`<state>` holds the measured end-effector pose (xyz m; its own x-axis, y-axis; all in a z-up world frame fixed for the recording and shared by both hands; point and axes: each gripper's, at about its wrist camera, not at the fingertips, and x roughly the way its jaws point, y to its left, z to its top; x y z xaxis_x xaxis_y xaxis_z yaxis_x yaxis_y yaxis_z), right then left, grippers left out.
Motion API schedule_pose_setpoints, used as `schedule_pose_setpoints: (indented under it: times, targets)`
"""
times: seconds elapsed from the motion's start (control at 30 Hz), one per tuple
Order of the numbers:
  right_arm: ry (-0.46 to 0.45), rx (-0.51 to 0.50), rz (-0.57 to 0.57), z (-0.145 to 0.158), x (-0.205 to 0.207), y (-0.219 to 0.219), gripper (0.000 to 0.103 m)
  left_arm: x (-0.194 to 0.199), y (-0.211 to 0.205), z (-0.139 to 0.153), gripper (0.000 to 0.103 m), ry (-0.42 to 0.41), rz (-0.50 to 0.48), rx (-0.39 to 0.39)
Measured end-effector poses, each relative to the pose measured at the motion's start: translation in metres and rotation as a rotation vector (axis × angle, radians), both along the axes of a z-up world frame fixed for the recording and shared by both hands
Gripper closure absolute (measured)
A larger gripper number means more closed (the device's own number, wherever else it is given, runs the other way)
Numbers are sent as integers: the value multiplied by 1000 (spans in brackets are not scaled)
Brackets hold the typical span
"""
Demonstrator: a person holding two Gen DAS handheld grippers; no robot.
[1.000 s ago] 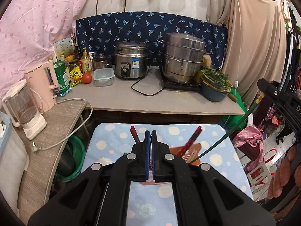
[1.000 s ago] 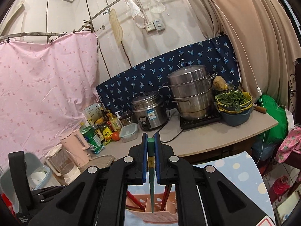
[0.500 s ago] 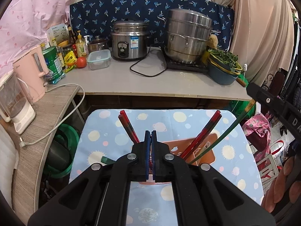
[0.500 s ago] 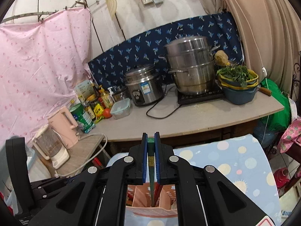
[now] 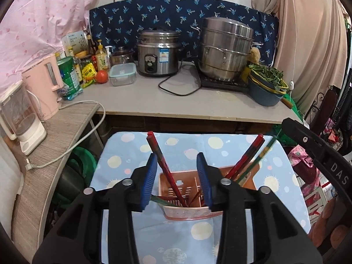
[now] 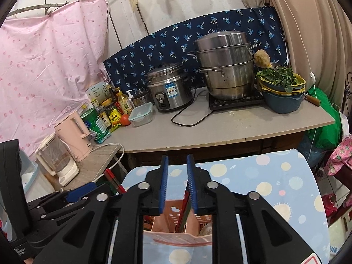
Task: Organize utensils
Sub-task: 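Lower the chopstick and spoon into the pink basket and open both tools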
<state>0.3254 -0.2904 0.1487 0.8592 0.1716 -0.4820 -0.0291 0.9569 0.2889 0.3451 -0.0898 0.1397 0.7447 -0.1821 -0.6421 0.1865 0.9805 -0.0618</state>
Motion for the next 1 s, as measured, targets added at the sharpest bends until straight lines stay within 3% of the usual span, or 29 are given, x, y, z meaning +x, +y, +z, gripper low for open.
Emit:
schedule_pose_setpoints:
  times: [0.33,0.67,0.8,1.0]
  targets:
    - [25,-10,11,-4,-25,1,75,-19,10,3,67,-18,23,17]
    - [96,-94,29,-24,-63,17,74,-52,15,-1,67,-38,41,36]
    - [109,-110,28,-28,-79,22,65,-66,18,-1,67,-50,45,41]
    - [124,-138,24,-31,-101,27,63,-85,20,-5,64,-60,56,57]
